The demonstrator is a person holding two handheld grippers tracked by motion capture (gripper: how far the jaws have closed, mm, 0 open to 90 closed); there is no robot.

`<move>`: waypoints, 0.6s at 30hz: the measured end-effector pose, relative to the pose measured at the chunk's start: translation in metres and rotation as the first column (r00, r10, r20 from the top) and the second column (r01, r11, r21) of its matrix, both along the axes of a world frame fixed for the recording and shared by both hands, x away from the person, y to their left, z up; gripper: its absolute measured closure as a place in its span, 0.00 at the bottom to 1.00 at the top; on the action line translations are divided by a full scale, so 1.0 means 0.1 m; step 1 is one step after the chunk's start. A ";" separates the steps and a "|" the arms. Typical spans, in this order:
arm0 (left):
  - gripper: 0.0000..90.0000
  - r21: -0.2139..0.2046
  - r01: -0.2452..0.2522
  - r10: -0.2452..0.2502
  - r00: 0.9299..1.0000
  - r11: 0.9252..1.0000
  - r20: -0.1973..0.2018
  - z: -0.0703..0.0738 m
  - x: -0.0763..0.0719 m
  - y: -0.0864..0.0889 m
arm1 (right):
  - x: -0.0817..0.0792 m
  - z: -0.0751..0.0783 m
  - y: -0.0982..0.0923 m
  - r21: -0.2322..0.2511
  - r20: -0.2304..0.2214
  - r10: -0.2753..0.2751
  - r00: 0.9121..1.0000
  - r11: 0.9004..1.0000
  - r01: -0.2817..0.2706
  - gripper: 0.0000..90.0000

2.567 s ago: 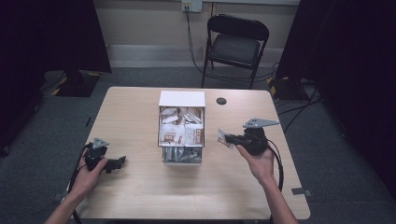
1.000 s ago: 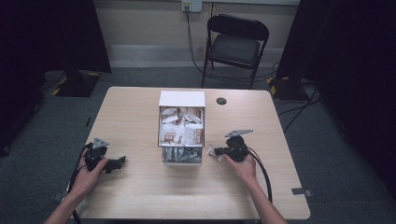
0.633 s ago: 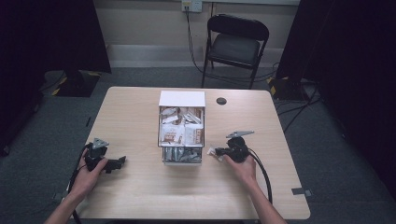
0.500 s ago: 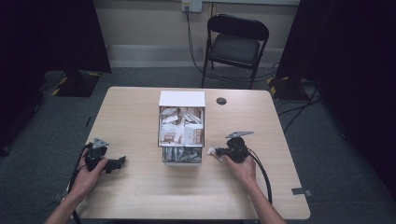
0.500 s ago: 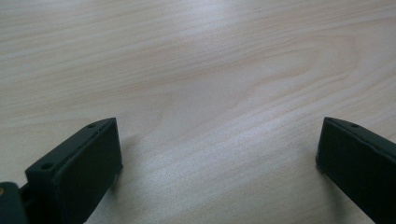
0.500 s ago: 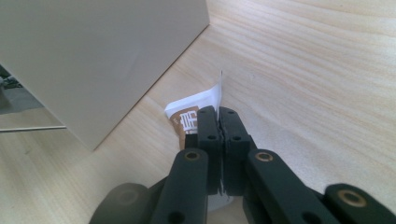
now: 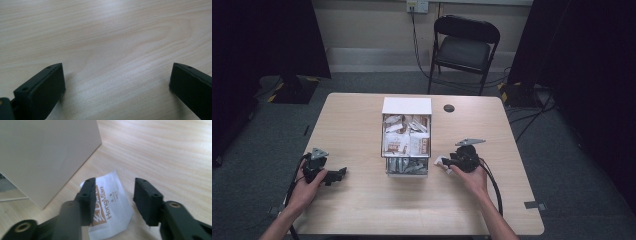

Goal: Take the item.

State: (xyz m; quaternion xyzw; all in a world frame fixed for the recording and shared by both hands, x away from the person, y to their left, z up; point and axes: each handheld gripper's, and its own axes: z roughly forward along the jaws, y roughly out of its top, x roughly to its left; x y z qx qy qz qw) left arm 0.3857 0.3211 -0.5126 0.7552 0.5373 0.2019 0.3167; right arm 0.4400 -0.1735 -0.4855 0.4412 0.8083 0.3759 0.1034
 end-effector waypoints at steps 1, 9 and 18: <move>0.00 0.000 0.000 0.000 1.000 1.000 0.000 0.00 0.00 0.00 | 0.00 0.02 0.00 0.008 0.004 -0.005 1.000 1.000 0.005 0.55; 0.00 0.000 0.000 0.000 1.000 1.000 0.000 0.00 0.00 0.00 | -0.03 0.11 -0.04 0.022 0.033 -0.032 0.999 0.999 0.031 0.39; 0.00 -0.001 0.001 -0.001 1.000 1.000 0.000 0.00 0.00 0.00 | -0.16 0.33 -0.16 0.022 0.079 -0.103 0.992 0.995 0.101 0.20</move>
